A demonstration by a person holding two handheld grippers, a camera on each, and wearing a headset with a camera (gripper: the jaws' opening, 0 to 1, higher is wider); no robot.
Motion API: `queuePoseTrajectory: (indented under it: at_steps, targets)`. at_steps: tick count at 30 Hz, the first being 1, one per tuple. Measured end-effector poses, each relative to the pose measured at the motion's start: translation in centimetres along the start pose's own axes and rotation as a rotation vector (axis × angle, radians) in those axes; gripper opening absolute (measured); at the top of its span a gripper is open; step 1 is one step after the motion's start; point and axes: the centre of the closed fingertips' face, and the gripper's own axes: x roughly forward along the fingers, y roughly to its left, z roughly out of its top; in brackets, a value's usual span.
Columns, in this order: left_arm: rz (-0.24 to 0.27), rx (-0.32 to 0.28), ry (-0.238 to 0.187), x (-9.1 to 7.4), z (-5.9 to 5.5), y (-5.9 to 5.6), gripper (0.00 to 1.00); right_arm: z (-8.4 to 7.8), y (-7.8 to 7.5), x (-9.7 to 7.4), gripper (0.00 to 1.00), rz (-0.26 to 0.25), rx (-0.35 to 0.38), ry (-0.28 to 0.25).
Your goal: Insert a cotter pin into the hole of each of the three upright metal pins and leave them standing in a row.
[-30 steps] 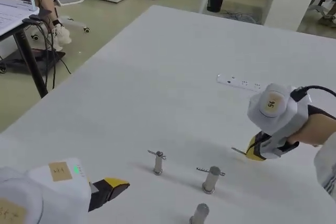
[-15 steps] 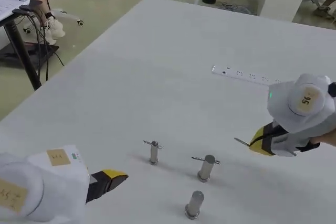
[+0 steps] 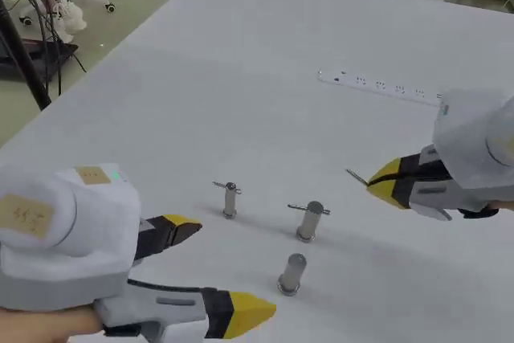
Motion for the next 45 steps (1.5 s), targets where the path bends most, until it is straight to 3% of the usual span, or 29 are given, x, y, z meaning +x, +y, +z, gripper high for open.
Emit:
queuePoseTrajectory:
  at_steps: [7,15,22,30,33,40,43,45]
  targets:
    - [-0.055,-0.004,-0.03,0.5,1.7,-0.7,0.65,0.9,0.3,-1.1,0.0,-0.079,0.018,-0.062]
    - [-0.087,0.064,-0.035,1.0,3.6,-1.3,0.64,2.1,1.5,-2.0,0.0,-0.135,0.011,-0.096]
    - [-0.125,0.112,-0.032,1.4,4.4,-1.7,0.64,2.6,2.6,-2.4,0.0,-0.161,0.023,-0.116]
    - [-0.146,0.131,-0.03,1.4,4.8,-2.0,0.61,2.4,4.6,-2.5,0.0,-0.156,0.043,-0.108]
    - [-0.153,0.119,-0.055,1.1,5.5,-1.9,0.61,2.5,5.1,-2.7,0.0,-0.157,0.056,-0.11]
    - [-0.204,0.093,-0.05,0.9,5.8,-2.2,0.59,3.1,5.7,-2.9,0.0,-0.183,0.05,-0.131]
    - [-0.228,0.02,-0.043,1.0,6.0,-2.3,0.44,3.6,5.8,-3.1,0.0,-0.216,0.037,-0.146]
    - [-0.229,0.022,-0.057,1.1,6.4,-2.1,0.36,3.8,6.0,-3.2,0.0,-0.227,0.038,-0.155]
